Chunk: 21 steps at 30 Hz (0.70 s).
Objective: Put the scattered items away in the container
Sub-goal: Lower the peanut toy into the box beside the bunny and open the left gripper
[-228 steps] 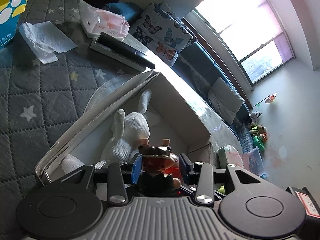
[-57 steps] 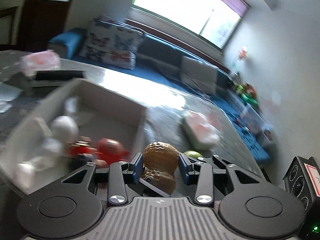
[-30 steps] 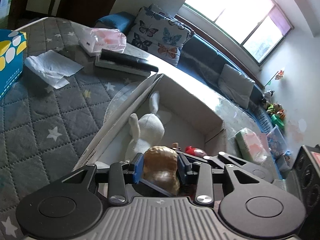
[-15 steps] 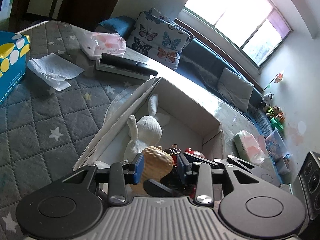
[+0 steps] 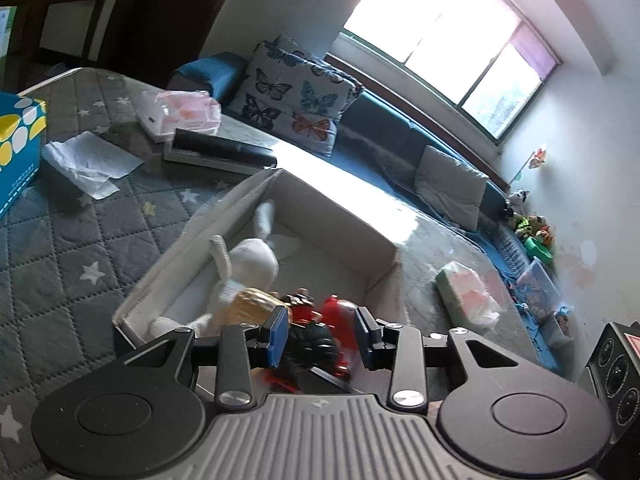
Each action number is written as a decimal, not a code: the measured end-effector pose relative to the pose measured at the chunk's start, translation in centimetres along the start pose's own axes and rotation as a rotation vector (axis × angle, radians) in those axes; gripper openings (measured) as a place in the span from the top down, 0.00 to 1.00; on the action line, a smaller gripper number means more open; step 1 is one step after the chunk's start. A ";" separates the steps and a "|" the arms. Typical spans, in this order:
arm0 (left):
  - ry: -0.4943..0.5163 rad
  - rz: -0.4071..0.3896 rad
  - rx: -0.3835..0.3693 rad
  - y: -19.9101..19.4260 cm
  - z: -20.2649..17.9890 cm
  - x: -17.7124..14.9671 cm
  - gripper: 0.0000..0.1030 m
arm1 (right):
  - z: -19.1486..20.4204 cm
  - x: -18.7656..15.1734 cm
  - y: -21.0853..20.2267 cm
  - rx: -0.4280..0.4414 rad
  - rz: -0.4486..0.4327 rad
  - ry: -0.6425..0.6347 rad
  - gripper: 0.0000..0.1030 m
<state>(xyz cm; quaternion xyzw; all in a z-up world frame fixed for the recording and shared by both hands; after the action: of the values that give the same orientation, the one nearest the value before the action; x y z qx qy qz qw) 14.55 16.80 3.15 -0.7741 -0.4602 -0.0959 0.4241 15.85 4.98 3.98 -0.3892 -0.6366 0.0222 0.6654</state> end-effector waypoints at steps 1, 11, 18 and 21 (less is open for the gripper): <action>0.005 0.001 -0.005 -0.1 -0.3 -0.2 0.63 | -0.1 -0.1 -0.3 -0.003 -0.001 0.001 0.35; 0.054 0.026 -0.051 -0.1 -3.4 -2.6 0.63 | -0.8 -1.9 -3.7 -0.058 -0.020 0.032 0.35; 0.085 0.050 -0.077 0.1 -5.4 -4.3 0.63 | -1.6 -3.2 -6.0 -0.092 -0.038 0.073 0.35; 0.095 0.066 -0.089 0.6 -6.2 -5.1 0.63 | -2.0 -3.9 -6.8 -0.106 -0.034 0.087 0.35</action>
<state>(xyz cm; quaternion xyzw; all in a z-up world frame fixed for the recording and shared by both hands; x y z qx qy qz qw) 13.64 8.82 3.95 -0.8015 -0.4090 -0.1386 0.4136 13.64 -2.76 4.64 -0.4136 -0.6138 -0.0399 0.6713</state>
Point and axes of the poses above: each gripper's, at about its wrist camera, not at the fingertips, and y roughly the way its jaws point, z to its left, x to its top, the point moved 7 cm from there along y, roughly the way its jaws point, and after that the axes turned 13 degrees about -y, right-handed, at the moved point
